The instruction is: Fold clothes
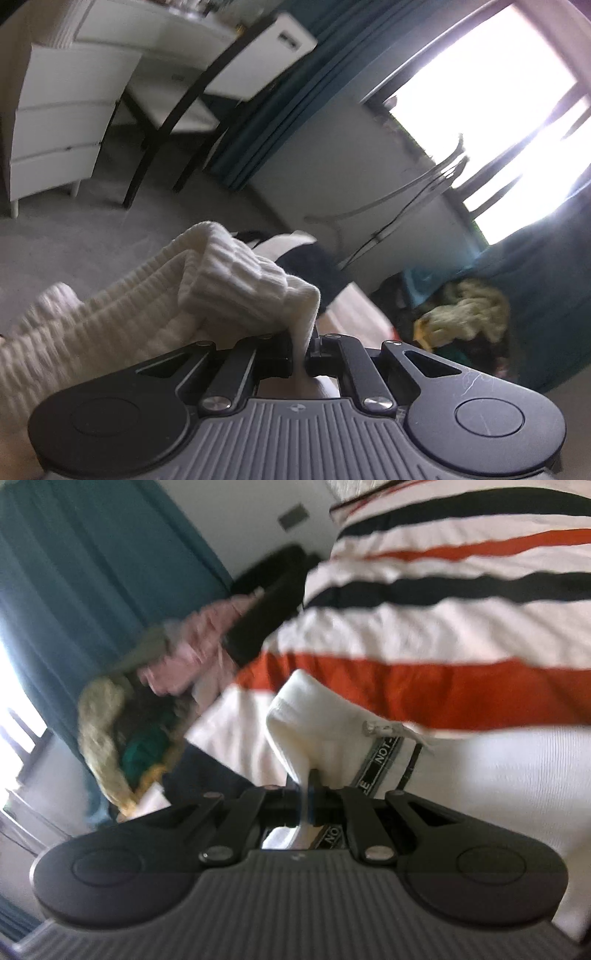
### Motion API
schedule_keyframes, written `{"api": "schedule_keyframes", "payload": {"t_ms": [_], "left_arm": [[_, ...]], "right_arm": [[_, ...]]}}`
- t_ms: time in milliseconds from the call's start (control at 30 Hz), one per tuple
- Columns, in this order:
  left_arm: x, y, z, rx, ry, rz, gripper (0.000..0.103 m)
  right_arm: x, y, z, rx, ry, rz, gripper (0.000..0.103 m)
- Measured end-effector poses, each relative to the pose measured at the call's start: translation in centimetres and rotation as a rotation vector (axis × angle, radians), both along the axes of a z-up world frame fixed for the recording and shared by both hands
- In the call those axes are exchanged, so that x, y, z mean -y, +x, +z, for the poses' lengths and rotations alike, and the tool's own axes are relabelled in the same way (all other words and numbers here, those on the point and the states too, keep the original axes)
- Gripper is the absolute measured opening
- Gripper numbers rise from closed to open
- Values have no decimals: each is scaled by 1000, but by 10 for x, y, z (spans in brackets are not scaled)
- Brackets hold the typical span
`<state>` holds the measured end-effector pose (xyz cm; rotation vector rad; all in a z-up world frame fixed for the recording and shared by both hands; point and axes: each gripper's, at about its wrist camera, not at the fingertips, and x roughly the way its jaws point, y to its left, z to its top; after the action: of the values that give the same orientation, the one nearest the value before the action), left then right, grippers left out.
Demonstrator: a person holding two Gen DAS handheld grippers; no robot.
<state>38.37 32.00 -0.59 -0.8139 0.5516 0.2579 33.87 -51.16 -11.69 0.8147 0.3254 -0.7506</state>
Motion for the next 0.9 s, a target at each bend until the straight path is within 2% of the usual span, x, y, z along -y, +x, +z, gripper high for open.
{"api": "schedule_keyframes", "payload": {"t_ms": [100, 167, 267, 367, 467, 500, 567, 600, 700, 767, 900], "left_arm": [[2, 49, -23, -77, 2, 9, 6], [5, 72, -36, -137, 11, 15, 7], [6, 73, -41, -166, 18, 0, 11], [6, 75, -45, -195, 25, -14, 17], [7, 51, -33, -175, 5, -47, 42], [12, 40, -28, -163, 6, -82, 55], [18, 22, -17, -151, 27, -207, 58], [20, 5, -13, -139, 49, -207, 59], [26, -47, 1, -102, 113, -208, 69], [26, -81, 0, -53, 45, -194, 70], [37, -135, -19, -53, -101, -123, 70]], "right_arm": [[0, 16, -17, -63, -24, 17, 7], [1, 15, -23, -65, -7, 24, 8], [4, 6, -28, -36, 38, 31, 12], [2, -1, -22, -36, 39, 66, 25], [-3, -22, -9, 18, 36, 125, 49], [-6, -31, -4, 49, 35, 148, 54], [-12, -59, 2, 148, 38, 194, 55], [-14, -74, 3, 183, 45, 208, 55], [-19, -123, 6, 253, 97, 216, 57], [-16, -152, 7, 278, 188, 193, 57], [-6, -191, 11, 287, 378, 177, 57]]}}
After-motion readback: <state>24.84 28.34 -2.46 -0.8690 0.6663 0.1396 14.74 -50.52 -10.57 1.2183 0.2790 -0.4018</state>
